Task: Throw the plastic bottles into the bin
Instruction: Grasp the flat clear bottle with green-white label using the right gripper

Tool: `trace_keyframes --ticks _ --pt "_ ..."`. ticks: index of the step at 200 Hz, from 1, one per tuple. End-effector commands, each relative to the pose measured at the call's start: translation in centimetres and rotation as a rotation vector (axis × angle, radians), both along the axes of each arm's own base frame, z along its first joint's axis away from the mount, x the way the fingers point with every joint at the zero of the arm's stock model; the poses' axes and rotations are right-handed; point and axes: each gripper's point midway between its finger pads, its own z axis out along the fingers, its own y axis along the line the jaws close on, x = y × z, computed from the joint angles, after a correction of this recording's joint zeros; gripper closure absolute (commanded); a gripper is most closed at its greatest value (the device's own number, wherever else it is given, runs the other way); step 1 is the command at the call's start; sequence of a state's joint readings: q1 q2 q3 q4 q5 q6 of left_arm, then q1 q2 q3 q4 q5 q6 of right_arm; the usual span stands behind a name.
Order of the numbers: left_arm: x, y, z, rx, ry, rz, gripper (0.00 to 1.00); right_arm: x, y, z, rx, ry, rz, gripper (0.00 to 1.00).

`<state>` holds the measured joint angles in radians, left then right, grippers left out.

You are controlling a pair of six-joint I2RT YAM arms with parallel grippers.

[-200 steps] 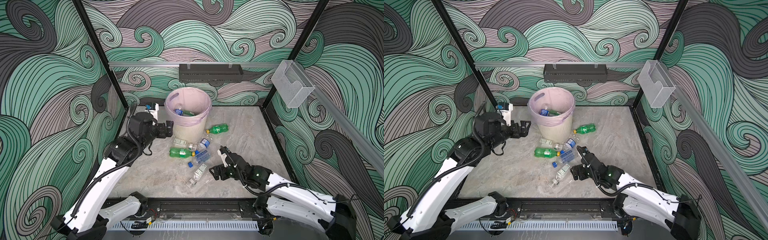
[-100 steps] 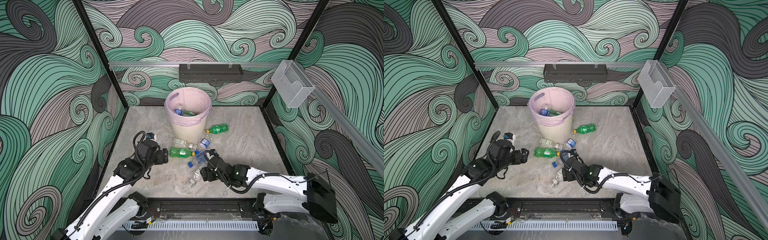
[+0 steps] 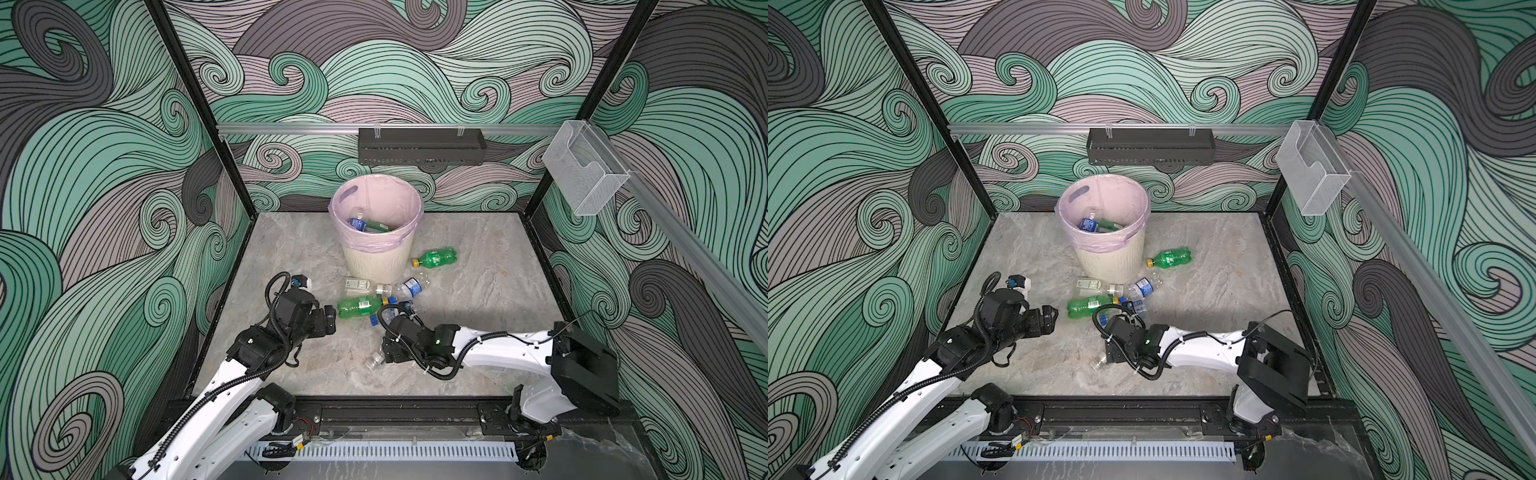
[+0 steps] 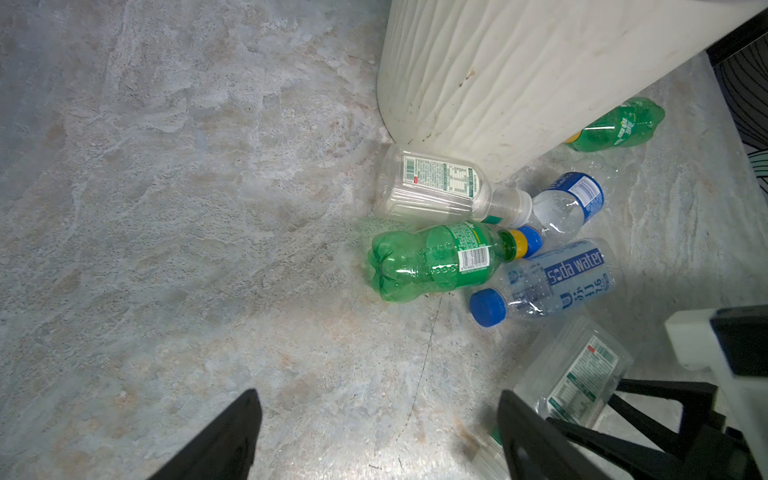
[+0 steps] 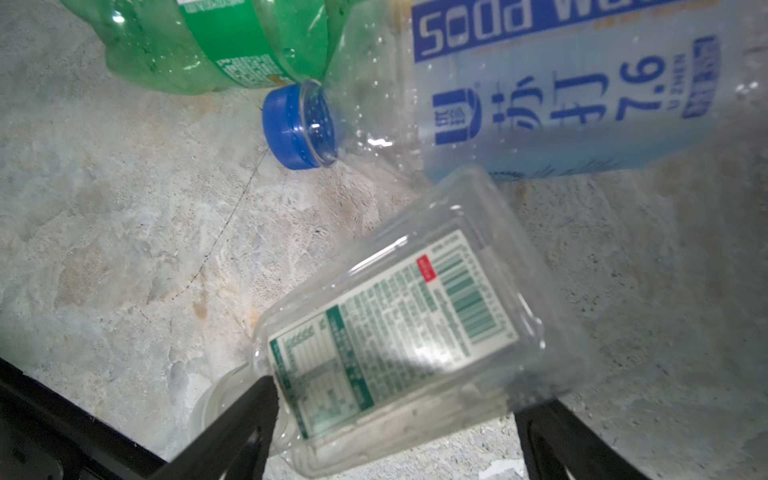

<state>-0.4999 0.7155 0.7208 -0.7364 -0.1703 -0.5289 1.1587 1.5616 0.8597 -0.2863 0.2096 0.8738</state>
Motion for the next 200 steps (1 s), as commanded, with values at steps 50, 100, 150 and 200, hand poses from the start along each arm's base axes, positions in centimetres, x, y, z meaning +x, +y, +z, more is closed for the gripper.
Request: trace_keyframes --ticks 50,100,150,200 --pt "0.1 -0.2 0.2 -0.027 -0.007 0.007 0.1 0.9 0.8 0.2 -0.041 -0.024 -0.005 0.09" --pt "0.2 -0.4 0.0 -0.025 0.003 0.002 0.1 1.3 1.4 1.1 -0.013 -0.041 -0.007 0.04" --pt "0.3 -0.4 -0.1 -0.029 0.0 -0.001 0.1 0.9 0.9 1.8 0.019 -0.045 -0.003 0.03" --pt "0.2 -0.5 0.0 -0.031 0.0 -0.003 0.1 0.4 0.7 3.0 0.042 -0.041 0.003 0.05"
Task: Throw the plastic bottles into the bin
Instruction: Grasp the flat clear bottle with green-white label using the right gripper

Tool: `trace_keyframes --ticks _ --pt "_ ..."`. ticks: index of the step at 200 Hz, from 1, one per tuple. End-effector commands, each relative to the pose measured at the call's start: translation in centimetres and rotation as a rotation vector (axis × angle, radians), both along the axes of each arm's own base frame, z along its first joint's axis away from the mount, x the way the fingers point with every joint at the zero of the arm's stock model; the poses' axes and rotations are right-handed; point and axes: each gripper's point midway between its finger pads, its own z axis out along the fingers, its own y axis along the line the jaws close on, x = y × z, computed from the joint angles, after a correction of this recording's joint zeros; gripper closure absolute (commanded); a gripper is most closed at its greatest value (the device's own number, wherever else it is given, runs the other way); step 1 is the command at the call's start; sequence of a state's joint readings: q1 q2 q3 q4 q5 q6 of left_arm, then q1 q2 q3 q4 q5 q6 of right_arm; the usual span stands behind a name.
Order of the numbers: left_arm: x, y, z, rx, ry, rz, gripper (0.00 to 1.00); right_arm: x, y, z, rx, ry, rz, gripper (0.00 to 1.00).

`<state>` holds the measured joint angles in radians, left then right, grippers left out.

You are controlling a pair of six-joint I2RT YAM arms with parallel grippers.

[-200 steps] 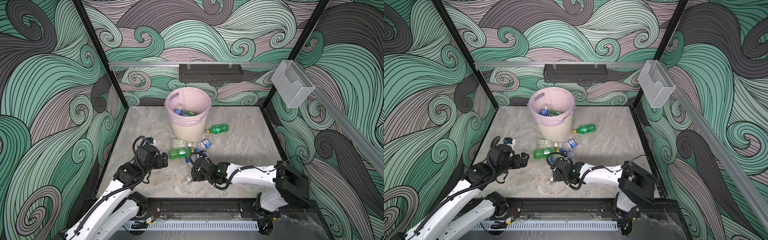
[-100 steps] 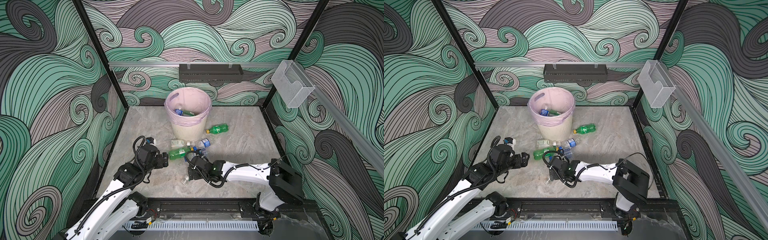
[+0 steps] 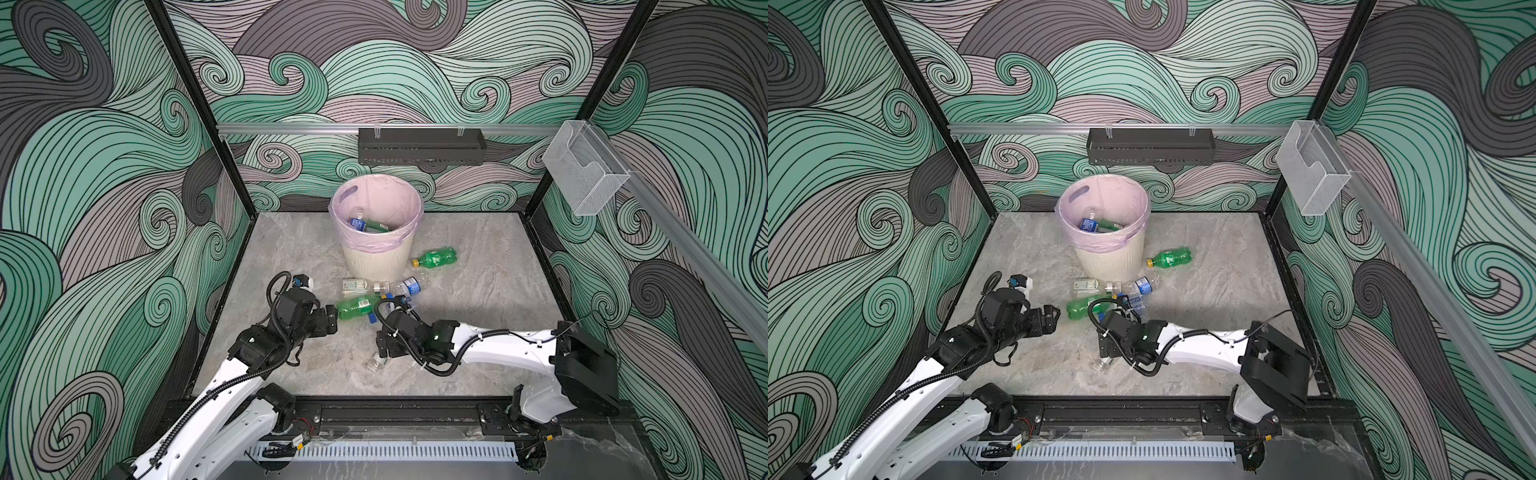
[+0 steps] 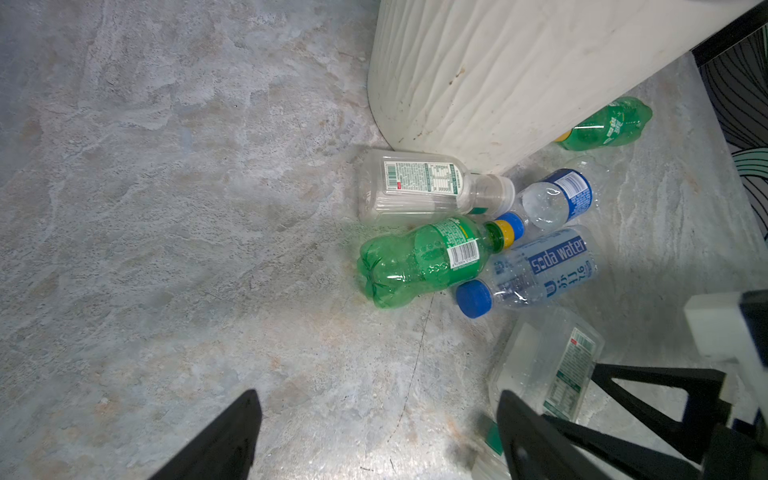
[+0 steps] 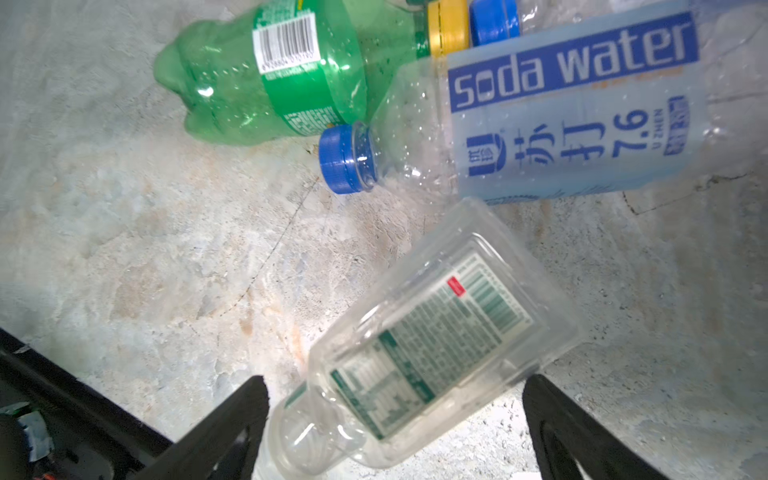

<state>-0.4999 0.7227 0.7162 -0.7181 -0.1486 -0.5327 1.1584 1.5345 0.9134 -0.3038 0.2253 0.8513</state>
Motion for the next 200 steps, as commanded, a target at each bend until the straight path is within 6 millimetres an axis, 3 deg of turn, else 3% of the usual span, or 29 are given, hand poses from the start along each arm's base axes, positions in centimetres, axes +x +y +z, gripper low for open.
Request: trace_keyframes --ticks 1,51,105,135,200 --pt "0.1 0.0 0.1 -0.012 -0.002 0.009 0.1 -0.4 -0.5 0.3 -0.003 0.006 -0.007 0.04" --pt "0.0 0.0 0.0 -0.013 0.001 0.008 0.1 0.7 -0.8 -0.8 -0.062 -0.016 -0.057 0.0" --pt "0.0 0.0 0.1 -0.015 -0.003 0.008 0.1 2.0 -0.6 -2.8 -0.163 -0.018 -0.104 0.01" --pt "0.0 0.0 0.1 -0.014 -0.003 0.006 0.1 2.2 -0.3 -2.8 -0.171 -0.024 -0.09 0.04" --pt "0.0 0.0 0.1 -0.014 -0.001 0.008 0.1 1.8 -3.0 -2.8 -0.217 -0.041 -0.079 0.13"
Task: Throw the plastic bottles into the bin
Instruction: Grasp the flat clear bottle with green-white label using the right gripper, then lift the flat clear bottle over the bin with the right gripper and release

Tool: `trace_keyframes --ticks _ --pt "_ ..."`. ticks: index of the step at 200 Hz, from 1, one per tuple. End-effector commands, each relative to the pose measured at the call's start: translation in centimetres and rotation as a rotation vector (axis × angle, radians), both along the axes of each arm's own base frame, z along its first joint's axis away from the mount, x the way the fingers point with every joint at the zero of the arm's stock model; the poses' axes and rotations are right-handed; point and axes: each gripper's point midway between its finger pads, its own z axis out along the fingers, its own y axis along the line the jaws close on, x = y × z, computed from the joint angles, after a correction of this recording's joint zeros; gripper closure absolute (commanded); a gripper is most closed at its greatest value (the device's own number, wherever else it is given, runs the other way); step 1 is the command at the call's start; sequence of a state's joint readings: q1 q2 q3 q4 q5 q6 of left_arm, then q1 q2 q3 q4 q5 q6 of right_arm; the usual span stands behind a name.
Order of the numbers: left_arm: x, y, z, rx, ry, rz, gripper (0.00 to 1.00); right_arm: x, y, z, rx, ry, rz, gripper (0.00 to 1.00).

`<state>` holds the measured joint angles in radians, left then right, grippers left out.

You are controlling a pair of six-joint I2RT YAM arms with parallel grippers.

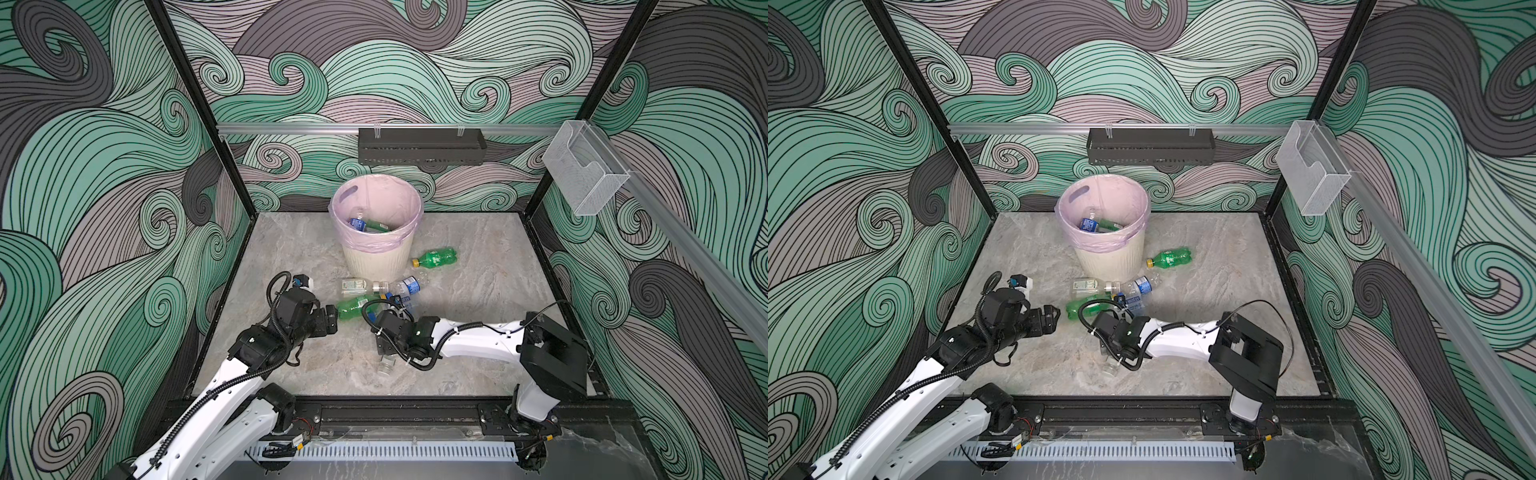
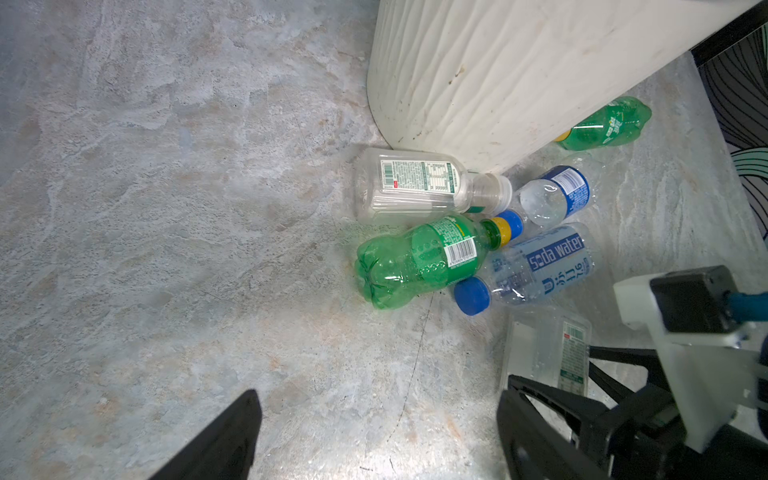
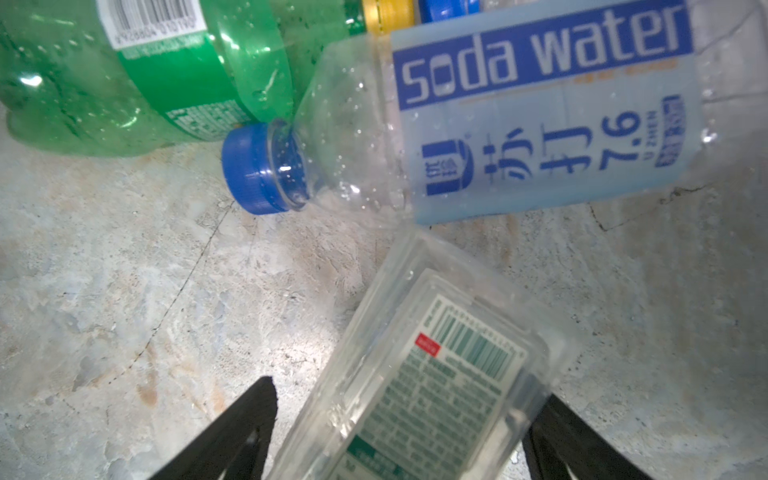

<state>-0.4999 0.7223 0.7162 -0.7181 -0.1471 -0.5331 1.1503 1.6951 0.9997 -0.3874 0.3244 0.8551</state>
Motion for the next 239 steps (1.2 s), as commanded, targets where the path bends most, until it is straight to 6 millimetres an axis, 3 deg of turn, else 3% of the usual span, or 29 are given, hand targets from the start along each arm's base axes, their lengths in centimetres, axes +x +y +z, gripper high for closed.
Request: trace_keyframes --ticks 1,42,127,163,239 --pt "0.0 0.0 0.1 -0.013 -0.001 0.009 0.1 0.1 -2.1 0.5 -0.038 -0.027 -0.019 0.13" --pt "0.0 0.0 -0.1 -0.011 0.003 0.01 0.1 -0.5 -4.7 0.2 -0.05 -0.027 -0.027 0.22" --pt "0.1 -0.1 -0.4 -0.009 0.015 0.006 0.1 -1.1 -9.0 0.0 -0.056 -0.026 -0.055 0.27" --pt "0.3 -0.3 -0.6 -0.008 0.023 0.001 0.1 -0.6 -9.5 0.5 -0.033 -0.059 -0.039 0.28" --pt "0.3 -0.4 -0.6 -0.006 0.029 -0.005 0.1 -0.1 -9.9 -0.4 0.034 -0.043 -0.054 0.39"
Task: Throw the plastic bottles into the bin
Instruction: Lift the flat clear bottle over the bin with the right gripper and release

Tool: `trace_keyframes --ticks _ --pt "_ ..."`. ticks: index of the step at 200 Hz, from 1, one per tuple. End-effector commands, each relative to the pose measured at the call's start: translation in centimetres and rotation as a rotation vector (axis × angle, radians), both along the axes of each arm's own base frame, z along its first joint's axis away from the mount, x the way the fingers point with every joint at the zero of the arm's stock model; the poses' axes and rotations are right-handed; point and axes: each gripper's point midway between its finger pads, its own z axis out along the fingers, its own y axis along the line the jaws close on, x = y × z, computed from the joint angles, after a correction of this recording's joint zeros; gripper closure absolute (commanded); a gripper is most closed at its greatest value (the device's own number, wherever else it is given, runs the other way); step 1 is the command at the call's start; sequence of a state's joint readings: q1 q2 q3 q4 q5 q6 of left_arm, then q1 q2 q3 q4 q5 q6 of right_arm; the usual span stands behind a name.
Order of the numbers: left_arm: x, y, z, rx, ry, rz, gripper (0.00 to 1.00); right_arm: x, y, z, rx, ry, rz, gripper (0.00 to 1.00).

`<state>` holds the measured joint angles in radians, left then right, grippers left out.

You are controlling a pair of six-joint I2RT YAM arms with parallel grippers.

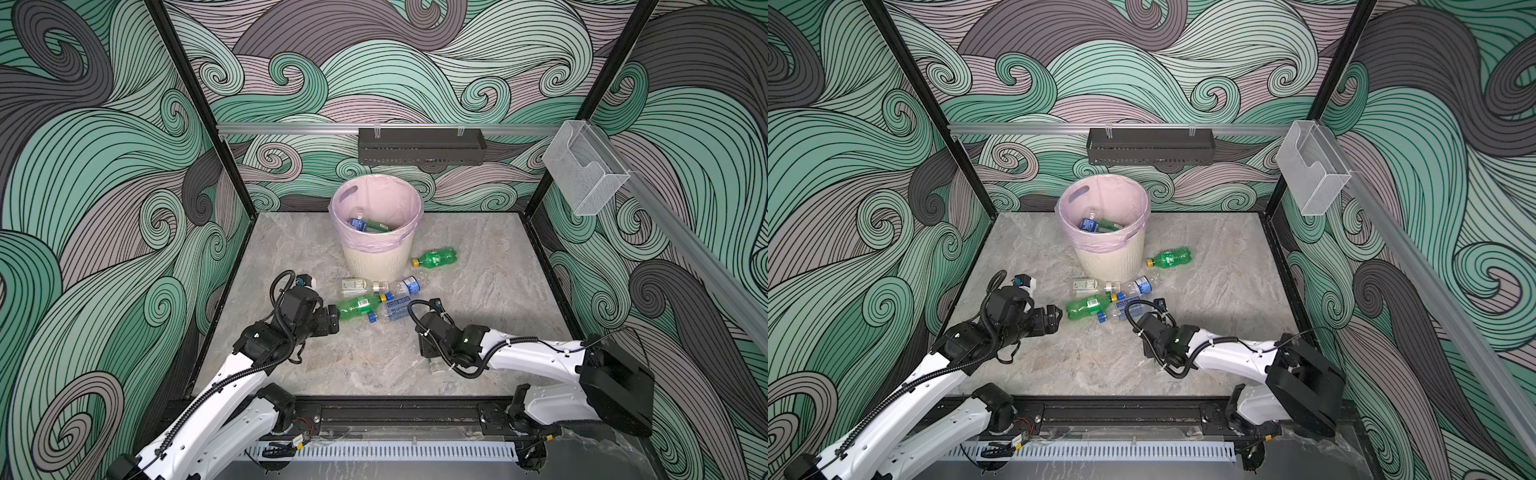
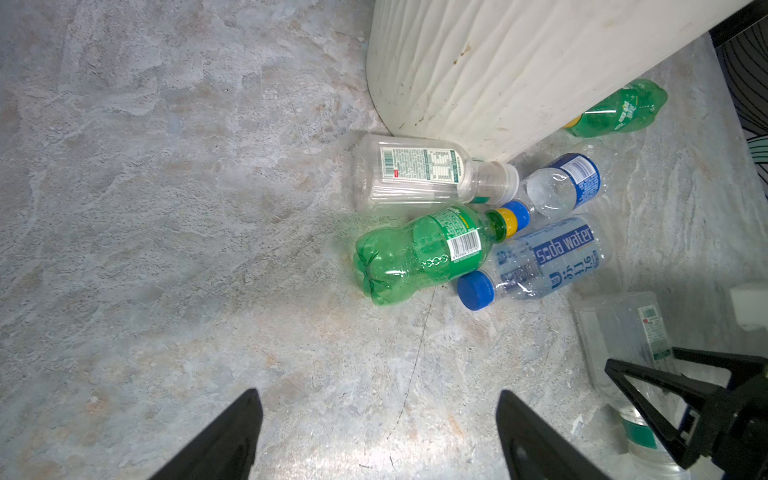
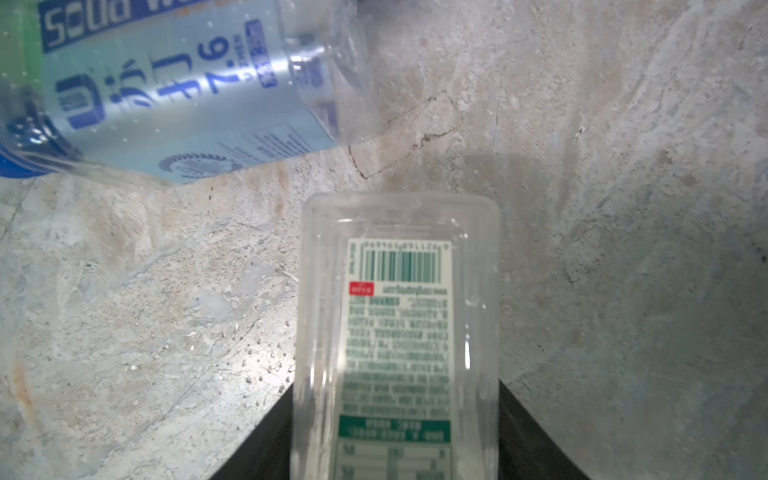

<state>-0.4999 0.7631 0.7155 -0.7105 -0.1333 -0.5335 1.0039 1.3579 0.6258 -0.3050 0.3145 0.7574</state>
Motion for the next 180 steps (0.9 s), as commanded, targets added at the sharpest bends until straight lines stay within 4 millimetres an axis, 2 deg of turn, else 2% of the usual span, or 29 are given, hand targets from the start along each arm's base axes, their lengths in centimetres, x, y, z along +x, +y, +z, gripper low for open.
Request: trace_keyframes --ticks 1,50,83,120,162,180 --pt "0.1 -0.1 0.2 -0.014 -0.006 0.005 0.1 0.1 0.3 0.5 0.034 -0.012 0.004 0.4" --pt "0.1 -0.1 -0.1 -0.011 0.003 0.005 0.1 0.0 -1.4 1.7 0.022 -0.047 -0.004 0.49" --pt "0.1 -0.1 -0.2 -0.012 0.01 0.005 0.1 -0.2 -2.7 4.0 0.036 -0.105 0.014 0.51" --pt "0.2 -0.4 -0.3 -0.018 0.015 0.001 0.1 -0.2 -3.5 7.2 0.118 -0.188 0.031 0.6" --pt "0.5 -1.0 -0.3 -0.044 0.014 -0.012 0.1 0.1 -3.3 10.4 0.193 -0.225 0.074 0.66" --pt "0.7 -1.3 -0.2 -0.052 0.014 -0.015 0.1 0.9 -1.4 13.6 0.25 -0.247 0.155 0.67"
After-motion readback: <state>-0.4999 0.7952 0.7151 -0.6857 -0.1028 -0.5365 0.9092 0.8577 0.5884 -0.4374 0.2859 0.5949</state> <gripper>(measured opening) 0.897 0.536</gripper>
